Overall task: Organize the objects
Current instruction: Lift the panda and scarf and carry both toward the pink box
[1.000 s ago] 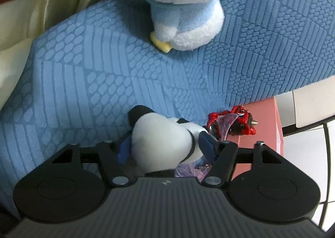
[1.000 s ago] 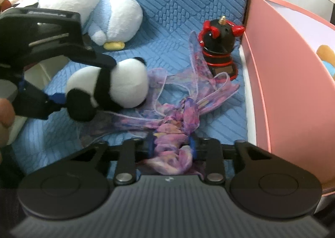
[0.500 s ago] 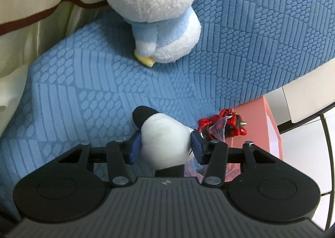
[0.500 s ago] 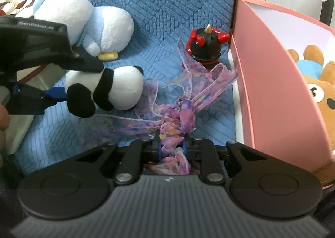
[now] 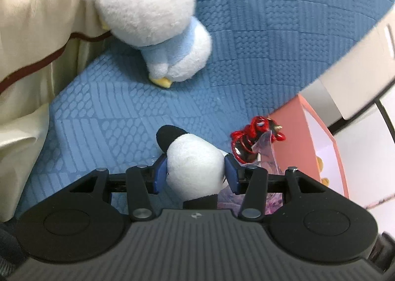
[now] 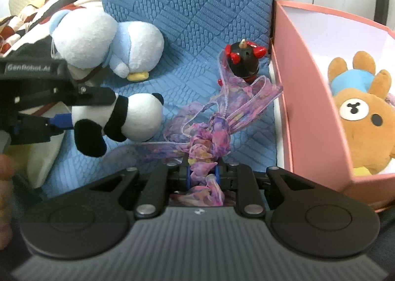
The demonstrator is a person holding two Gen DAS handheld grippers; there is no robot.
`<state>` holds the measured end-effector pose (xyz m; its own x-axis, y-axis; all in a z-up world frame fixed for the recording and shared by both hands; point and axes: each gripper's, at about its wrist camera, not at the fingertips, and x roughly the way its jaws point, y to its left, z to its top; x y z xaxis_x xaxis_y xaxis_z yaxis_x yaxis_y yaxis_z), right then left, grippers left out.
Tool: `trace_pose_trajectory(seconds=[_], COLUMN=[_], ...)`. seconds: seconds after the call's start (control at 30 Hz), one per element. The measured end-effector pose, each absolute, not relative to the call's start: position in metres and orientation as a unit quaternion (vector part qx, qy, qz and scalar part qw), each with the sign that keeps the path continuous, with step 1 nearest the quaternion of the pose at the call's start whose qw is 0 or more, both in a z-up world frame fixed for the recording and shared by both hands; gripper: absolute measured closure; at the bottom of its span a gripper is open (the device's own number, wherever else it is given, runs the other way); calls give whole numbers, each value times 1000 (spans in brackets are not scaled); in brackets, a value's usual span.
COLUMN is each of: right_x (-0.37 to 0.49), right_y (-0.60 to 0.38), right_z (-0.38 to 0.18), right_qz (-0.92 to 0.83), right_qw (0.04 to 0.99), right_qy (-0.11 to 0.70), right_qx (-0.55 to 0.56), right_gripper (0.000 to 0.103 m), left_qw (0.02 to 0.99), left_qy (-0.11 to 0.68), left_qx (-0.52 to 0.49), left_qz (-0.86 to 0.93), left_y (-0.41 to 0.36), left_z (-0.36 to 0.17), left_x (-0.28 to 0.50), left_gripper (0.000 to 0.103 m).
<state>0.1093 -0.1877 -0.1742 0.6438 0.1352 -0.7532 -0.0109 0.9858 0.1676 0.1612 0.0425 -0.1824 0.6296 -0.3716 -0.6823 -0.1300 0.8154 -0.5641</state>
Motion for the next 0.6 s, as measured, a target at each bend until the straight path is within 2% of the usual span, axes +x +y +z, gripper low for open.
trace_pose_trajectory(seconds=[0.23, 0.6], right_x=[90, 73], right_y=[-198, -234], right_z=[-143, -84], right_qz=[31, 32], right_qw=[906, 909], right_qy=[414, 403], right_qx=[89, 101], right_gripper=[82, 82], left_qw=[855, 868], left_qy=[416, 400], left_qx=[-302, -291], left_qz=[-71, -50], left_y=[34, 13], left_z=[-167, -114], left_x=[128, 102], left_gripper=[49, 49])
